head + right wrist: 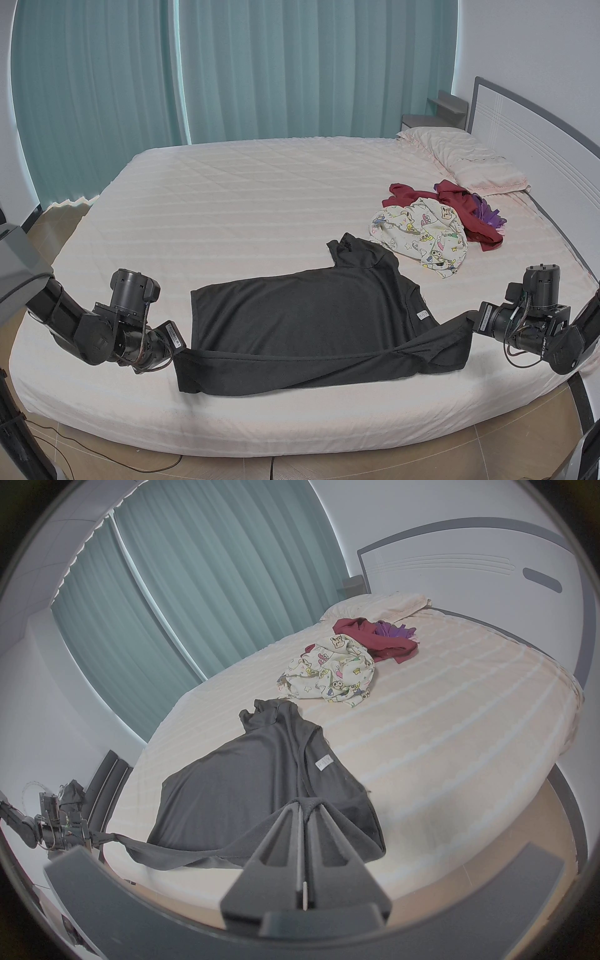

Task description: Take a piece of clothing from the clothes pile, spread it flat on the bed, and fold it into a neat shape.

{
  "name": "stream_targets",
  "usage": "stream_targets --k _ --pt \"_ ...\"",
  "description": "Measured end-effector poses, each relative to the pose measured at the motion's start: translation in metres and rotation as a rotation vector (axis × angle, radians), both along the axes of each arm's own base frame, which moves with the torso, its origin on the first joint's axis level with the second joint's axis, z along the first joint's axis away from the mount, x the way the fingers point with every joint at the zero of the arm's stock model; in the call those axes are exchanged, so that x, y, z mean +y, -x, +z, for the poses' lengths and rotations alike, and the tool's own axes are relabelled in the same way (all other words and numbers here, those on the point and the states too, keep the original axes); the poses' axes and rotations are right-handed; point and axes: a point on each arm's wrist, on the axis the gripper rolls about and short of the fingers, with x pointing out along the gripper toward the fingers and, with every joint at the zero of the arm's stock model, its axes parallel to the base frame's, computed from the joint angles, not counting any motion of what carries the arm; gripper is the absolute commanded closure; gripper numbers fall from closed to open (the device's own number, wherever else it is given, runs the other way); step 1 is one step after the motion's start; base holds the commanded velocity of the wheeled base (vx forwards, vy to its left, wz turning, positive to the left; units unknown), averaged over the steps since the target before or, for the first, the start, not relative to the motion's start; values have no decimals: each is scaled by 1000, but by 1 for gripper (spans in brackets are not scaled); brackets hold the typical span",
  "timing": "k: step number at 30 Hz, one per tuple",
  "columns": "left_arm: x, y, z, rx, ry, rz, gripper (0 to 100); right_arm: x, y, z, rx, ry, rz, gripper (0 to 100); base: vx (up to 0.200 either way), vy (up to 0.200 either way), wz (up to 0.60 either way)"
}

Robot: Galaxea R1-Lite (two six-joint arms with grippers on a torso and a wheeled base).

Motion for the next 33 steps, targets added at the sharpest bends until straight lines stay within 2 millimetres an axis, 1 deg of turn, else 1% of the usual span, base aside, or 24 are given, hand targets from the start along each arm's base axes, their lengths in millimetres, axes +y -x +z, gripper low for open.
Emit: stream_targets --k 3,10,15,21,26,30,33 --pt "1 -12 -1 -13 6 11 100 0 -12 0 -16 -1 -5 100 0 0 0" --pt "0 -42 -8 -32 17 34 100 4 -35 -9 -15 5 -15 100 0 0 0" --pt "0 -60 -19 -7 -3 61 100 6 -51 -20 -8 8 -24 100 0 0 0" --pt "5 -76 -34 10 -16 91 100 8 -66 -32 2 -2 -32 100 0 0 0" --pt "8 -79 -41 28 -16 112 100 15 -76 -36 -7 -37 -60 100 0 0 0" --pt "9 -74 -41 71 -25 115 100 17 -80 -35 -17 -41 -64 100 0 0 0" --pt "11 -68 -38 103 -29 115 100 16 -78 -32 -20 -41 -65 100 0 0 0"
